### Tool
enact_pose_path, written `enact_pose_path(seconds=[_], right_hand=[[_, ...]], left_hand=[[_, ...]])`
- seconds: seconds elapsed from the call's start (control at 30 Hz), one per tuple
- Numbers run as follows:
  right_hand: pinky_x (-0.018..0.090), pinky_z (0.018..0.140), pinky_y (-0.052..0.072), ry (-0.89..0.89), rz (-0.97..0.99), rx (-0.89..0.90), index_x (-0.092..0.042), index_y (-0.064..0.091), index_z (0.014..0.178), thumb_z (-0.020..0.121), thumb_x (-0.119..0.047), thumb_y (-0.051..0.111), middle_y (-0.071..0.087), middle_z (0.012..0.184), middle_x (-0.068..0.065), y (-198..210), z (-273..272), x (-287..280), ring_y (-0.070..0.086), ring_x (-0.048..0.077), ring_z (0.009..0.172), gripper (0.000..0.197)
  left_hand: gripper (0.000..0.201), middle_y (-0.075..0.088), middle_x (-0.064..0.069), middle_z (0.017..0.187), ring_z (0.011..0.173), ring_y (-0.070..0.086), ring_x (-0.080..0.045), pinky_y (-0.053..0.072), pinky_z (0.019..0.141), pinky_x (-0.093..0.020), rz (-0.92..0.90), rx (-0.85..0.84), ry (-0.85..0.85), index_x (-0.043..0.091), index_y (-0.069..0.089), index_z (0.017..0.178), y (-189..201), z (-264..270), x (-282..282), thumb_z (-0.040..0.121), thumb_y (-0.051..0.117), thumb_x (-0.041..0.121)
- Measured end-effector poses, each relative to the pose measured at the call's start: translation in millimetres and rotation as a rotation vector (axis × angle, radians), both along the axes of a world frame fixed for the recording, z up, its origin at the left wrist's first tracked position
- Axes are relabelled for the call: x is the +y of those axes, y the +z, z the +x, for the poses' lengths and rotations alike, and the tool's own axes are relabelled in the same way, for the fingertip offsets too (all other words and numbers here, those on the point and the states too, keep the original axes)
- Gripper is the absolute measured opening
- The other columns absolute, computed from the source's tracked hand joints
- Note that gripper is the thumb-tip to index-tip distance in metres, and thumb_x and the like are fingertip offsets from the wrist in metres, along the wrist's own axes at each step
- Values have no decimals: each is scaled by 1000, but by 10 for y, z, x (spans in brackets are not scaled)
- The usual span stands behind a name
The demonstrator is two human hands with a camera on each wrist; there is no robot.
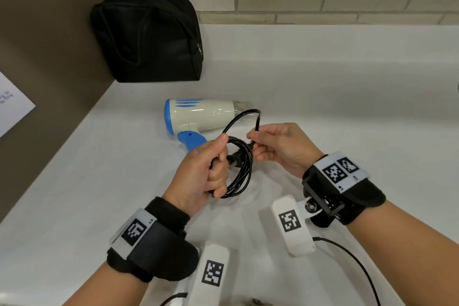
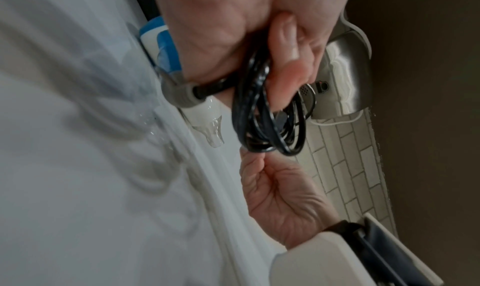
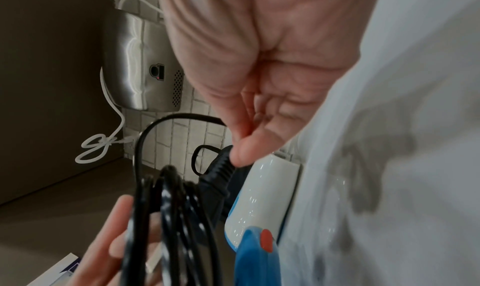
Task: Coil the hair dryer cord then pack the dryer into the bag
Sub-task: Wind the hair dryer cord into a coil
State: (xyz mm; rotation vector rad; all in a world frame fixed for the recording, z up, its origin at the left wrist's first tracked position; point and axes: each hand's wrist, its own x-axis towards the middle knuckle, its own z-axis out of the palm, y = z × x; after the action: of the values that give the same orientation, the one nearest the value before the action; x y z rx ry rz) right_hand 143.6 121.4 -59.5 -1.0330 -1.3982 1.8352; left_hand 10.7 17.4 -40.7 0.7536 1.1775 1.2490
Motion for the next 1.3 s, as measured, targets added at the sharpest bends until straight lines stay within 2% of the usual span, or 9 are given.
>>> enact_pose_path(seconds=[0.27, 0.53, 0.63, 0.8, 0.93, 1.07, 1.17, 1.23, 1.3], right_hand=[[13, 42, 48, 20, 57, 15, -3, 64, 78, 85, -1, 53, 61, 41, -2, -17, 52, 88, 55, 3, 38, 13], [12, 44, 41, 100, 72, 93, -7, 65, 80, 83, 1, 52, 61, 51, -4, -93, 12, 121, 50, 3, 41, 16], [18, 56, 45, 207, 45, 147, -14, 70, 78, 67, -18, 65, 66, 57, -5, -69, -35, 81, 54, 8, 53, 13], [15, 56, 50, 431, 42, 88, -10, 64, 82, 84, -1, 50, 67, 54, -7, -33, -83, -32, 61, 3, 54, 16], [22, 67, 54, 533, -44, 70, -11, 57, 90, 76, -14, 59, 73, 66, -3, -75, -48, -55, 67, 10, 64, 15], [26, 70, 52, 528, -127, 48, -13, 54, 85, 71, -22, 66, 72, 66, -2, -138, -28, -59, 66, 12, 63, 21], [19, 59, 52, 402, -113, -21, -13, 56, 76, 71, -15, 66, 71, 62, -1, -123, -11, -101, 64, 10, 57, 12], [14, 55, 49, 302, 28, -127, -13, 58, 69, 76, -6, 65, 67, 61, 1, -52, 5, -120, 61, 5, 53, 12], [15, 62, 49, 263, 255, -271, -9, 62, 71, 80, -4, 62, 62, 65, 2, 50, 38, -142, 58, 6, 57, 11]], left_hand=[[36, 24, 9, 37, 33, 19, -7, 32, 34, -19, 68, 172, 193, 15, 34, 60, -7, 86, 17, 85, 47, 38], [41, 24, 11, 37, 32, 18, -6, 35, 35, -18, 84, 228, 25, 16, 29, 55, 16, 68, 3, 70, 46, 50], [38, 24, 11, 35, 31, 18, -5, 35, 33, -18, 90, 188, 13, 16, 33, 53, 5, 89, 6, 70, 46, 47], [42, 26, 11, 35, 30, 21, -5, 29, 33, -14, 64, 213, 136, 22, 41, 48, -93, 78, 63, 85, 42, 41], [41, 39, 5, 37, 28, 35, -4, 34, 33, -17, 36, 264, 162, 14, 43, 58, -125, 107, 89, 88, 40, 42], [43, 45, 4, 40, 27, 36, -7, 31, 33, -17, 0, 297, 169, 12, 42, 61, -169, 149, 109, 90, 38, 43], [34, 57, -11, 69, 27, 34, -4, 31, 31, -17, -51, 252, 186, 9, 48, 78, -193, 156, 119, 90, 39, 40], [30, 60, -10, 78, 25, 30, -5, 29, 31, -16, -69, 187, 218, 10, 48, 84, -190, 153, 119, 91, 40, 38], [29, 62, -4, 75, 26, 27, -4, 27, 31, -15, -69, 151, 232, 11, 48, 84, -186, 144, 114, 90, 40, 39]])
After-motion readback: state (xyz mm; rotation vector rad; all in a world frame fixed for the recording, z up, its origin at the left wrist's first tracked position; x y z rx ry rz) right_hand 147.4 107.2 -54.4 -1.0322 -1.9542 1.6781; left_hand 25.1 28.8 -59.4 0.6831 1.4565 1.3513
